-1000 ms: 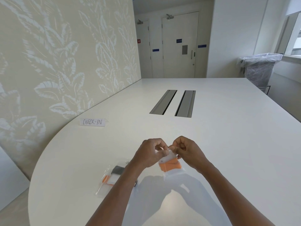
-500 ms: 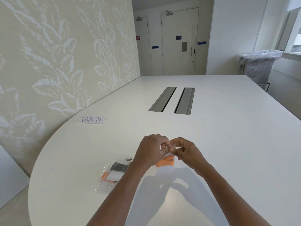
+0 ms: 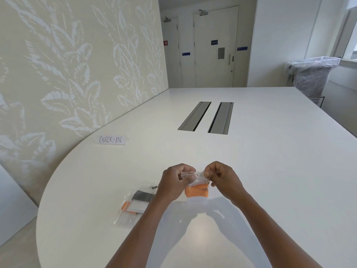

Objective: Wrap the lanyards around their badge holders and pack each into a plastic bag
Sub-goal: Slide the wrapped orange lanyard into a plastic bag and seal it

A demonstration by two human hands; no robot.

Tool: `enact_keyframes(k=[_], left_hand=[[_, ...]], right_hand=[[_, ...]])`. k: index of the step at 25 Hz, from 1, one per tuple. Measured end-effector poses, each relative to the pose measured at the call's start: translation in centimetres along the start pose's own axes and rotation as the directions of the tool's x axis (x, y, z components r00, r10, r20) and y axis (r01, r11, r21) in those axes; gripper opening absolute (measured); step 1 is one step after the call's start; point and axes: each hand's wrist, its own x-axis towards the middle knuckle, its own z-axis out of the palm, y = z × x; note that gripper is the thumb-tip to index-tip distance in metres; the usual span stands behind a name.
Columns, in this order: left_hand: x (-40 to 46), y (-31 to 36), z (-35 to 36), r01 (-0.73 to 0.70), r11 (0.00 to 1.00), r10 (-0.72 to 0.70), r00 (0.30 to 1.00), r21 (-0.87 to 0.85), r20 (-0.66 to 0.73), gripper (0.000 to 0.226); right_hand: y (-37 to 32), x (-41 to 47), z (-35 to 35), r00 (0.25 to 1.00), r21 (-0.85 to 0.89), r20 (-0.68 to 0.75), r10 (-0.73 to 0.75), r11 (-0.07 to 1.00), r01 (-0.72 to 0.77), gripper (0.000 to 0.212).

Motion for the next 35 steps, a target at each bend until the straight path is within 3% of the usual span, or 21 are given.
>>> enact_keyframes(k=[5,8,11,15,23,28,35], left_hand=[[0.1,-0.5,0.3,0.011,0.983,-0.026,0.997,-0.185,-0.078,0.022],[0.1,-0.9,0.8,0.013,0.957,-0.055,0.989,-0.291,-0.139,0.023],[0.0,-0.8,1.4,0.029,0.893,-0.093,0.988,-0.449,-0.122,0.024],[0.1,-0.3,2.0,0.043,0.779,-0.135,0.986,-0.626,-0.100,0.031],[0.6,-0.1,2.1,0.004,0.701,-0.150,0.979,-0.713,-0.141,0.029],[1.0,0.3,1.7,-0.018,0.681,-0.127,0.982,-0.732,-0.142,0.026],[1.1,0.4,1.7,-0.018,0.662,-0.133,0.981,-0.749,-0.141,0.011]], right_hand=[[0.0,-0.2,0.4,0.997,-0.102,0.071,0.022,0.995,-0.015,0.029],[0.7,-0.3,0.5,0.990,-0.188,0.119,0.069,0.981,-0.046,0.023],[1.1,-0.3,0.5,0.990,-0.177,0.117,0.075,0.983,-0.053,0.030],[0.9,-0.4,0.7,0.991,-0.098,0.126,0.044,0.995,-0.031,0.023],[1.0,-0.3,0.5,0.988,-0.199,0.144,0.049,0.980,-0.019,0.033],[0.8,-0.6,0.4,0.991,-0.161,0.129,0.027,0.987,-0.006,0.021],[1.0,-0.4,0.5,0.994,-0.232,0.097,-0.058,0.970,0.079,0.024]])
